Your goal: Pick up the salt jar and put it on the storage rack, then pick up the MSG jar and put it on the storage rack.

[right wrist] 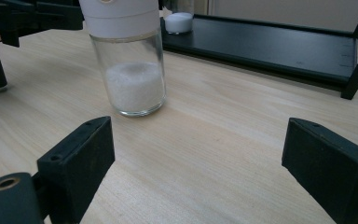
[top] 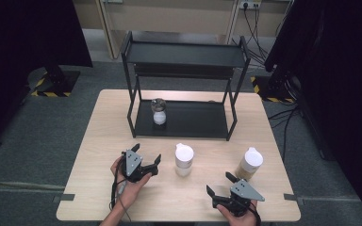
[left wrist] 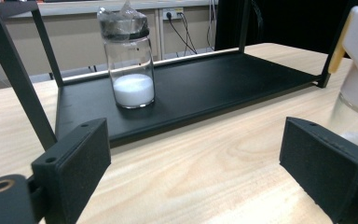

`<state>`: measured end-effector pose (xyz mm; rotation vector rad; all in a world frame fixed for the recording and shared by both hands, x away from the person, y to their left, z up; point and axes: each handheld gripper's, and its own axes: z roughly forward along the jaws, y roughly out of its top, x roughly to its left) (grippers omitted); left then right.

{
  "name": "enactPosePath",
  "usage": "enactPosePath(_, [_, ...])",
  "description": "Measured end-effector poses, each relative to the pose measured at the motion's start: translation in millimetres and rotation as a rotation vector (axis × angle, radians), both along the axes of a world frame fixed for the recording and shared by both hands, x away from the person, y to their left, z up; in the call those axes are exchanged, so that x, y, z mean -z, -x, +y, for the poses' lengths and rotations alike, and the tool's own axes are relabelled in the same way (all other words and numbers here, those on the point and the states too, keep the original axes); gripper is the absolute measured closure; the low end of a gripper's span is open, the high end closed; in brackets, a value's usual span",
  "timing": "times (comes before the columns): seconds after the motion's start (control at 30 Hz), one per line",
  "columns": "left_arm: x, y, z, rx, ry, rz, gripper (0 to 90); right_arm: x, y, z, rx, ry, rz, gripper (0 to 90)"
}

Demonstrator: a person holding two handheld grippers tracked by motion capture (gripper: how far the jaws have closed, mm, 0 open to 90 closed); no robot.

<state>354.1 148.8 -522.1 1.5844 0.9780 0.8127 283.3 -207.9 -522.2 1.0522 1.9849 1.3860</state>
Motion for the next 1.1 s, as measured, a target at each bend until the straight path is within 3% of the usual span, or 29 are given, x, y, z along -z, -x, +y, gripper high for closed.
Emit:
enactPosePath(0.37, [6.2,8.2,3.6,-0.003,0.026,0.007,7.7,0.0,0.1,0.5,-0.005,0.005,-0.001,9.5])
enactPosePath(1.1, [6.4,9.5,4.2,-0.009,0.03,0.004,8.0,-0.1,-0.1,1.2,-0.007,0.012,0.001,9.4])
